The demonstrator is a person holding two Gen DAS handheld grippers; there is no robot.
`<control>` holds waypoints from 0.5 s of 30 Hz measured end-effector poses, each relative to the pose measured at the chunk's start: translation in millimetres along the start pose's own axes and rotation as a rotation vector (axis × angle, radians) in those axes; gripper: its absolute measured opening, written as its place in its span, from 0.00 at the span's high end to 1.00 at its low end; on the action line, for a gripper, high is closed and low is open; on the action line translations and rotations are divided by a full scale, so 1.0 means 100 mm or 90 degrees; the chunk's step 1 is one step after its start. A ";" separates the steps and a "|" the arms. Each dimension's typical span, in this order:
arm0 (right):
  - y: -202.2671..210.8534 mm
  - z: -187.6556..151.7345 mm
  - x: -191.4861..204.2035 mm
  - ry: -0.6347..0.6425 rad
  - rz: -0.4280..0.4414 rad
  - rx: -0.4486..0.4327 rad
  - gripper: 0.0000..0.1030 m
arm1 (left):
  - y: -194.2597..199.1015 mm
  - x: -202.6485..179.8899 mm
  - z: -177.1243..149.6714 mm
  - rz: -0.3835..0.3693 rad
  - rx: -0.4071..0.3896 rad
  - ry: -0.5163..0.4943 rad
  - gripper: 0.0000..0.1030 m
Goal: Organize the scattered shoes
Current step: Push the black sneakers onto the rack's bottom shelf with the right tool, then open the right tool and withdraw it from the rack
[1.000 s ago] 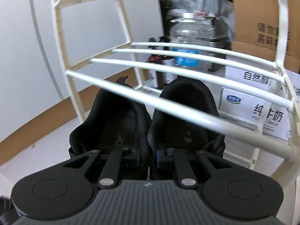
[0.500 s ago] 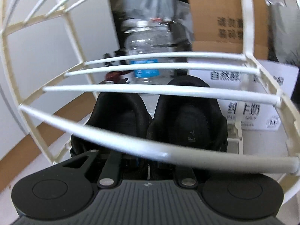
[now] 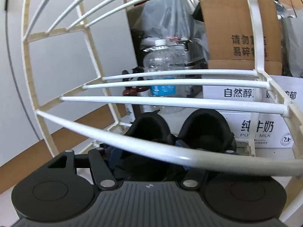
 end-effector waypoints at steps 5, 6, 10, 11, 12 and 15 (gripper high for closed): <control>0.16 -0.04 0.09 0.000 0.047 0.039 0.27 | 0.07 -0.03 0.06 -0.001 -0.020 -0.009 0.10; 0.19 -0.07 0.11 -0.002 0.062 0.055 0.27 | 0.09 -0.03 0.08 0.001 -0.027 -0.016 0.10; 0.32 -0.14 0.23 0.039 0.089 0.082 0.27 | 0.20 0.09 0.16 0.036 -0.054 -0.038 0.10; 0.38 -0.15 0.27 0.055 0.095 0.088 0.27 | 0.23 0.13 0.18 0.041 -0.058 -0.039 0.10; 0.43 -0.15 0.32 0.069 0.101 0.096 0.27 | 0.25 0.16 0.19 0.045 -0.061 -0.039 0.10; 0.59 -0.14 0.48 0.139 0.109 0.132 0.27 | 0.35 0.28 0.23 0.107 -0.091 -0.080 0.10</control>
Point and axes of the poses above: each gripper's, at about its wrist camera, not at the fingertips, and y roughly against the way its jaws point, x to its left, z to its top, the point moved 9 cm from there along -y, roughly the way its jaws point, and after that the axes turned 1 degree about -x, right-handed, at the moved point
